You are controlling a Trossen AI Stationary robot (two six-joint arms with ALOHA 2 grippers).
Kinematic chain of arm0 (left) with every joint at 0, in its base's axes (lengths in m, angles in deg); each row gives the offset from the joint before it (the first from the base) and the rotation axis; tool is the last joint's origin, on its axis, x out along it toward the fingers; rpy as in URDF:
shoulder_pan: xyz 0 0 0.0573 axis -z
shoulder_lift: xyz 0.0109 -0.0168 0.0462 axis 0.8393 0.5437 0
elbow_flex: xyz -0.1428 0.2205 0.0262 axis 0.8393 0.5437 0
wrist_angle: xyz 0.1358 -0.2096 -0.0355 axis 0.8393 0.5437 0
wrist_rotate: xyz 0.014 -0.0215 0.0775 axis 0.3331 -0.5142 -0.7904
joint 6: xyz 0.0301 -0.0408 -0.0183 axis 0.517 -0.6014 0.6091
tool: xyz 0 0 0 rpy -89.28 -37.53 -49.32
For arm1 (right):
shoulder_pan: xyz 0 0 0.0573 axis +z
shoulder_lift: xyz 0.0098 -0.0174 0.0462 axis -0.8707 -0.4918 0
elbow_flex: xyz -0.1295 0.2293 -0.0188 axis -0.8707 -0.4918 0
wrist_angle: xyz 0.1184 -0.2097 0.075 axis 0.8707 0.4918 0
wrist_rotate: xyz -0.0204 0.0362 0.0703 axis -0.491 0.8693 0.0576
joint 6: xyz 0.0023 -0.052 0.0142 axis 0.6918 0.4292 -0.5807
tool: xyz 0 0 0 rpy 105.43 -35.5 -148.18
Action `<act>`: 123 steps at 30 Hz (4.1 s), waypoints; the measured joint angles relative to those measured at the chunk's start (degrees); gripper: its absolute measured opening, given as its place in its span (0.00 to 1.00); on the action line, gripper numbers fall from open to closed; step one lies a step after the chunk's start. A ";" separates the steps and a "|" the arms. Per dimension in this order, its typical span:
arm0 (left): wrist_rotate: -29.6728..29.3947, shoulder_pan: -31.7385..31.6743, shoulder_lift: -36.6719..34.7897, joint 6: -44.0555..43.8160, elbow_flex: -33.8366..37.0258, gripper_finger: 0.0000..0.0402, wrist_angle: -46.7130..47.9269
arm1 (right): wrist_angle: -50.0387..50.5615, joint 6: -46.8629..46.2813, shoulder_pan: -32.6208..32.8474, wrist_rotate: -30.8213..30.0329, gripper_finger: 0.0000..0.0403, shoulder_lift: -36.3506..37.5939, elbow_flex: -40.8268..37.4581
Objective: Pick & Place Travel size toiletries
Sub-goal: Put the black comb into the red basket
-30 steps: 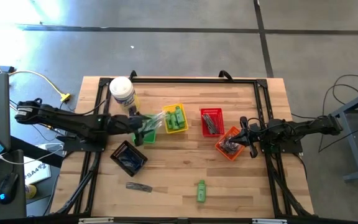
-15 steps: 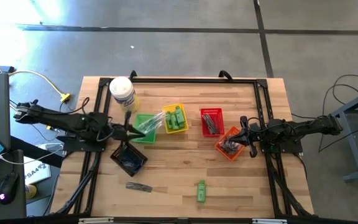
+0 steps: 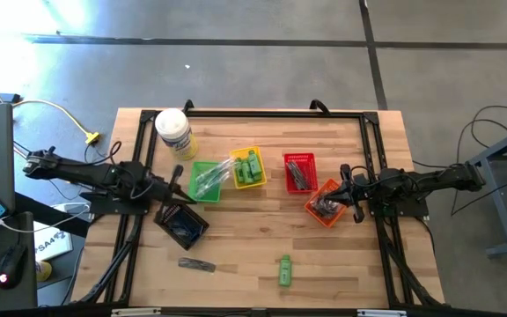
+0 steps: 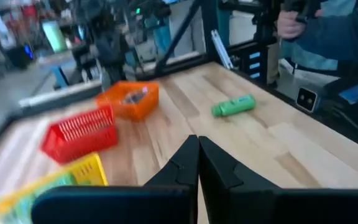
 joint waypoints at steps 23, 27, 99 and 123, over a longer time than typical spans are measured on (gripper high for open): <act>-7.88 -0.02 -9.77 -9.53 13.97 0.00 -5.57 | -0.04 -2.61 0.00 1.10 0.01 0.02 0.00; -8.70 -0.02 -9.77 -10.12 14.02 0.00 -5.39 | -0.04 -2.58 0.00 1.11 0.01 0.02 0.00; -13.70 -0.02 -8.96 -18.71 13.20 0.00 -4.84 | -9.96 -16.53 0.11 -7.96 0.01 -18.12 0.00; -12.83 0.00 -8.92 -20.07 12.82 0.00 -4.06 | -14.74 -11.53 0.11 -6.32 0.01 -21.16 -0.02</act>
